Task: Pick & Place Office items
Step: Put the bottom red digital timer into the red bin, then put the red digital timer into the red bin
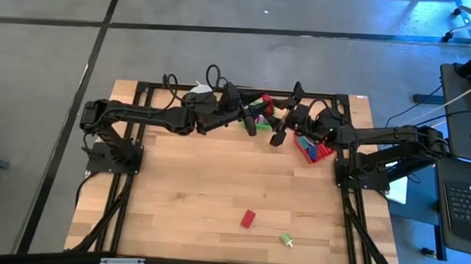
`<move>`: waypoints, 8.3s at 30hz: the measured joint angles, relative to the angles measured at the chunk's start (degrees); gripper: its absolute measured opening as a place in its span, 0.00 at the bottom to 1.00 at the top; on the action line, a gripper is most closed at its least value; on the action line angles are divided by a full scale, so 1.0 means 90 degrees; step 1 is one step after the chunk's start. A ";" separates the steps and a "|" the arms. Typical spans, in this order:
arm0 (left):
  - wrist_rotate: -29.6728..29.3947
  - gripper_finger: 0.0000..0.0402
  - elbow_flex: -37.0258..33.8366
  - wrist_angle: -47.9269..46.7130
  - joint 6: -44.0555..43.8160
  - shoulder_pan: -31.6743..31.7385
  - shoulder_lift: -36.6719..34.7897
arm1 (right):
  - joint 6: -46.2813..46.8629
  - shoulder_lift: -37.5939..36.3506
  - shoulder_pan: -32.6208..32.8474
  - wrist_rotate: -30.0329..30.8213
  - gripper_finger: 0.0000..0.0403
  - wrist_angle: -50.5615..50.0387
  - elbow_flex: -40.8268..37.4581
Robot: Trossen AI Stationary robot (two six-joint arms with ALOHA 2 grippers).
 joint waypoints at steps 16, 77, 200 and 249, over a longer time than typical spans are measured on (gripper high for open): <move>-0.0055 0.45 0.0000 -0.0063 0.0003 -0.0002 -0.0002 | 0.0793 -0.0005 -0.0002 0.0154 0.27 -0.0056 0.0000; -0.0745 0.70 0.0002 -0.7574 -0.1813 -0.1052 -0.2011 | -0.0160 0.3716 -0.0619 -0.2703 0.71 -0.3379 0.1253; -0.5706 0.69 0.0005 -0.8509 -0.1899 -0.1371 -0.2730 | -0.1008 0.1173 0.0451 0.2303 0.39 -0.4160 0.3502; -0.4744 0.69 0.0002 -0.8480 -0.1952 -0.0483 -0.2157 | 0.7667 0.0974 -0.0265 0.0799 0.58 -1.0600 -0.0359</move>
